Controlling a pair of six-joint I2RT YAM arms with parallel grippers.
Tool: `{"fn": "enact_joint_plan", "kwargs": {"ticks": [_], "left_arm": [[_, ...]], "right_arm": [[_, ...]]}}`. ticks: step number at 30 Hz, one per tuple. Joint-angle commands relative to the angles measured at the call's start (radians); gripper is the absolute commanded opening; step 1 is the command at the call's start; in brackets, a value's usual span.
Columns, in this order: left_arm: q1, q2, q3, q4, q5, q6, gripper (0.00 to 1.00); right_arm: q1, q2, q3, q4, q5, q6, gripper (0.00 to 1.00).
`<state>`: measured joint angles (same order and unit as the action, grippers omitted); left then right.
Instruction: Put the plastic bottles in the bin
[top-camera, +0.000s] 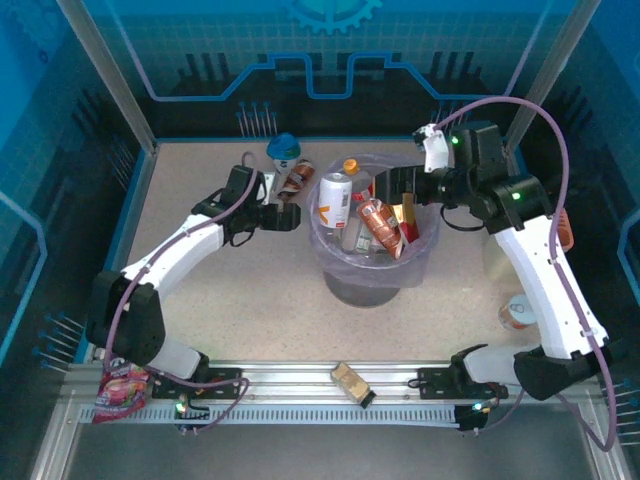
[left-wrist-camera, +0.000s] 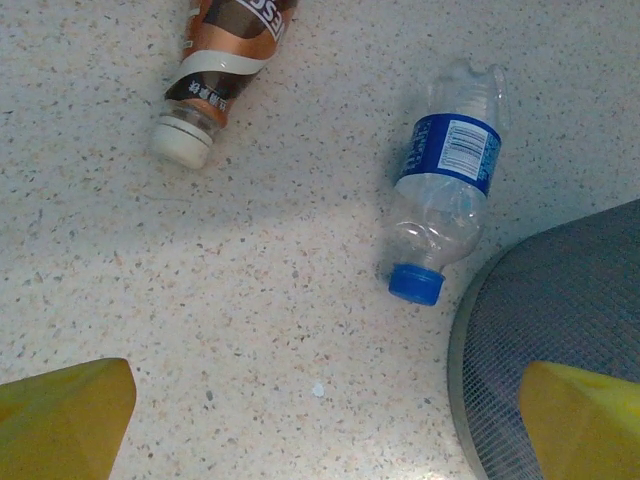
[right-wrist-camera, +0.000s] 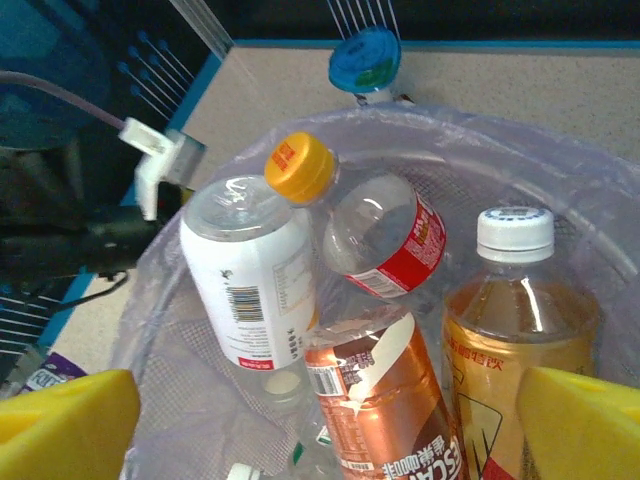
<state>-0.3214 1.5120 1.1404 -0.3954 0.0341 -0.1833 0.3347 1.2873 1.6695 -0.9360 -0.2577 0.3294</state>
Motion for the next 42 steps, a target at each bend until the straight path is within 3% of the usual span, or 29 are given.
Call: {"fn": "enact_joint_plan", "kwargs": {"ticks": [1, 12, 18, 23, 27, 30, 34, 42], "left_arm": [[0.018, 0.061, 0.069, 0.012, 0.041, 0.076, 0.99], [0.035, 0.303, 0.269, 0.012, 0.033, 0.178, 0.99], [0.039, 0.433, 0.347, 0.036, -0.088, 0.191, 0.99], [0.043, 0.565, 0.431, 0.035, -0.072, 0.267, 0.99], [0.050, 0.660, 0.560, -0.056, -0.135, 0.305, 0.99], [0.068, 0.729, 0.666, -0.158, -0.088, 0.298, 0.97], [0.070, 0.814, 0.780, -0.293, -0.100, 0.322, 0.90], [0.070, 0.822, 0.759, -0.301, -0.122, 0.355, 0.61]], "right_arm": [[-0.033, -0.030, -0.024, 0.048, -0.083, 0.022, 1.00], [-0.108, -0.132, -0.160, 0.157, -0.108, 0.095, 1.00], [-0.137, -0.164, -0.196, 0.159, -0.123, 0.110, 1.00], [-0.161, -0.173, -0.207, 0.148, -0.137, 0.109, 1.00], [-0.171, -0.174, -0.206, 0.141, -0.147, 0.108, 1.00], [-0.176, -0.178, -0.216, 0.142, -0.148, 0.109, 1.00], [-0.186, -0.187, -0.223, 0.146, -0.147, 0.112, 1.00], [-0.203, -0.193, -0.231, 0.154, -0.163, 0.119, 1.00]]}}
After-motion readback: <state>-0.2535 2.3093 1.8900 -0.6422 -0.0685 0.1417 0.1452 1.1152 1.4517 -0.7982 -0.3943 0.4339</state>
